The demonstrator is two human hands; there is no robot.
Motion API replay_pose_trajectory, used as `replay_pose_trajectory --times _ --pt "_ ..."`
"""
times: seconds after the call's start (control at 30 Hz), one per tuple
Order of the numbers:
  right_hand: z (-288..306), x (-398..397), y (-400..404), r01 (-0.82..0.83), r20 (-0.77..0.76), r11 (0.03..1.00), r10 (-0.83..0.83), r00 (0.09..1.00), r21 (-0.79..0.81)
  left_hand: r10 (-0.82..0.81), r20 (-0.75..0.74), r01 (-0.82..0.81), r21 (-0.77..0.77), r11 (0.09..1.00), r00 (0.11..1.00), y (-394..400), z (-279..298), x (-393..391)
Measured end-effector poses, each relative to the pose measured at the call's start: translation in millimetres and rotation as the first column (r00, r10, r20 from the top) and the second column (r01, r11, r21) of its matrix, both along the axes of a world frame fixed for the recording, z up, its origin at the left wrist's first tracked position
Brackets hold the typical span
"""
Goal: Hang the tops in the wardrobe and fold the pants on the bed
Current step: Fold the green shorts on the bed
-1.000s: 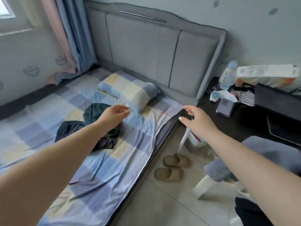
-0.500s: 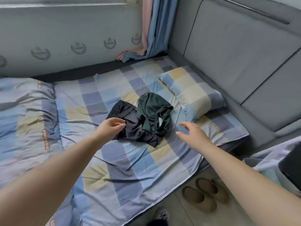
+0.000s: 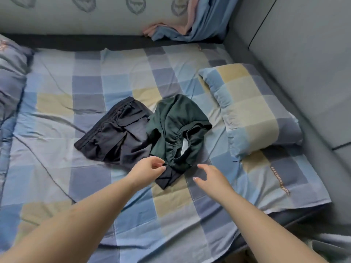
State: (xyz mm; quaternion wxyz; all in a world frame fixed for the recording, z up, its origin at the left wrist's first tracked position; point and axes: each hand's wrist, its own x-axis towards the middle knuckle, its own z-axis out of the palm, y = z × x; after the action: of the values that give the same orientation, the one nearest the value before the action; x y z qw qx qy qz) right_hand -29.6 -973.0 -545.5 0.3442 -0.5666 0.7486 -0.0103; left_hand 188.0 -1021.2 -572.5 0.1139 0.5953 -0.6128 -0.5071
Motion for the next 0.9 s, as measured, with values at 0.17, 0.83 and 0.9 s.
replay_pose_trajectory --times 0.17,0.83,0.9 --pt "-91 -32 -43 -0.134 -0.046 0.99 0.135 0.99 0.038 -0.112 0.08 0.113 -0.015 0.993 0.991 -29 -91 -70" --pt "-142 -42 -97 -0.564 -0.311 0.824 0.55 0.775 0.053 -0.214 0.194 0.285 -0.518 0.806 0.957 -22 -118 -69" --pt "-127 -35 -91 -0.569 -0.328 0.806 0.588 0.739 0.163 -0.313 0.214 0.378 -0.577 0.724 0.926 -14 -89 -44"
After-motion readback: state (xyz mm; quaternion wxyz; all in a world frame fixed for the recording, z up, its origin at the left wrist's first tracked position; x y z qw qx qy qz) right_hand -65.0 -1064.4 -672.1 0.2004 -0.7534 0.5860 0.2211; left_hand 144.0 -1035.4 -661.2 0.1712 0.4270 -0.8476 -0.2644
